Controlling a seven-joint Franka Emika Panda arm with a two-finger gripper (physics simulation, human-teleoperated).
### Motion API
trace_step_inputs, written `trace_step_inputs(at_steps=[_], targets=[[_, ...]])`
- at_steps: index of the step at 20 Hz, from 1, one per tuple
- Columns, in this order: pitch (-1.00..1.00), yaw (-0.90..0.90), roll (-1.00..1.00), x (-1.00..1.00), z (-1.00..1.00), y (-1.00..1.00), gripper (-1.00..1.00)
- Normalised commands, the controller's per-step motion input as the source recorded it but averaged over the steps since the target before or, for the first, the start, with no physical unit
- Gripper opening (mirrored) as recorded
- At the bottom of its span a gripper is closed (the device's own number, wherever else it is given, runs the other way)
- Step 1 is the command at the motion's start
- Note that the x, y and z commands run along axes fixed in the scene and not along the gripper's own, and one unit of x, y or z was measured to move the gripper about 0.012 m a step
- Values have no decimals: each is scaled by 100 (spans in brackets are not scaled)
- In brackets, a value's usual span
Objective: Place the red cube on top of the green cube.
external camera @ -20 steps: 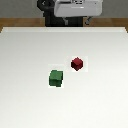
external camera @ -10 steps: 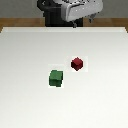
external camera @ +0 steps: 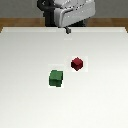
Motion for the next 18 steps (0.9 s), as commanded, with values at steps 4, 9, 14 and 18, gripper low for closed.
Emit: trace_step_inputs(at_steps=[4,9,14,18], targets=[[0,0,0,25,0,25,100],[0,0,0,0,0,0,100],[0,0,0,20,0,-20,100],[0,0,0,25,0,0,100]])
